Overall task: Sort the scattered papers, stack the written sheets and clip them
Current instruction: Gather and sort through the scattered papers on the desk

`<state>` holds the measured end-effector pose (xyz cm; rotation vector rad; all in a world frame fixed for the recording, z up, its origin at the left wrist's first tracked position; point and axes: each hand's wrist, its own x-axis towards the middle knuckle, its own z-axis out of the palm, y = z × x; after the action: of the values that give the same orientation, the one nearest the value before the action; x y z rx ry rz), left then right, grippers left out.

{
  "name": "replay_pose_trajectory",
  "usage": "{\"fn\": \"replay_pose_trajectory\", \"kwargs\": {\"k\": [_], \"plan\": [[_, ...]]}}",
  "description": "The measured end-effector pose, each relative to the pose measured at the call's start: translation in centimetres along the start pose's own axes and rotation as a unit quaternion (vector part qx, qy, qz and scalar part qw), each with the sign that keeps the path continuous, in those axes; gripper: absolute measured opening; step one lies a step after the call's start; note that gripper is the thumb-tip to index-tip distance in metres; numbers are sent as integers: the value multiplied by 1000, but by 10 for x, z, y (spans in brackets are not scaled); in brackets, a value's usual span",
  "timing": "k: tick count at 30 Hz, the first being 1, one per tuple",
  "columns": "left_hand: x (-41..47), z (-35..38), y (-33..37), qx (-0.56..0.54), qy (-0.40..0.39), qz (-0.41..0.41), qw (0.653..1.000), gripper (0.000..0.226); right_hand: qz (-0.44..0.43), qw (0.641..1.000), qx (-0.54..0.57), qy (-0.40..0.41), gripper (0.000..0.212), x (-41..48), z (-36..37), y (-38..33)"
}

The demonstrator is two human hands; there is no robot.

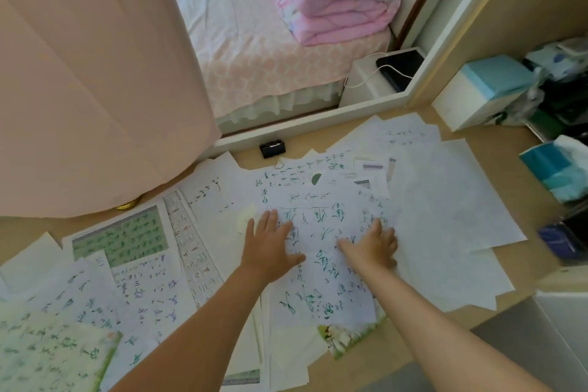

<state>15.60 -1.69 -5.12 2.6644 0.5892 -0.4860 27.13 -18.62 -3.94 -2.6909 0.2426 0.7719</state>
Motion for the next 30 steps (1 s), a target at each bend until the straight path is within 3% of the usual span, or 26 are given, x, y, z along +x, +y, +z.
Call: {"fn": "replay_pose_trajectory", "kwargs": {"k": [4,7,9,13,16,18,20,23,27,30], "plan": [[10,5,10,-64,-29,44,997,88,41,981,174,69,96,-8,3,-10],[12,7,9,-96,-6,51,994,84,107,947,298,55,99,-10,-5,-15],[12,6,5,-134,12,43,990,84,115,932,345,15,83,-11,-8,-12],[13,-6,8,-262,42,-29,964,92,33,946,321,-28,13,-17,-14,1],[17,-18,12,-333,33,-88,938,108,16,917,394,-53,12,-18,-27,14],[19,-27,17,-428,-15,-103,898,102,16,903,424,-67,13,-19,-38,20],[21,-36,20,-473,-28,-113,873,70,-10,922,380,-70,16,-15,-45,24],[24,-41,15,-426,-11,-123,896,25,-69,970,208,-107,22,-4,-51,18],[26,-36,4,-300,-11,-109,948,15,-157,986,-37,-35,47,31,-57,7],[31,-35,6,-266,4,-109,958,14,-192,977,-94,2,56,63,-65,0]]}}
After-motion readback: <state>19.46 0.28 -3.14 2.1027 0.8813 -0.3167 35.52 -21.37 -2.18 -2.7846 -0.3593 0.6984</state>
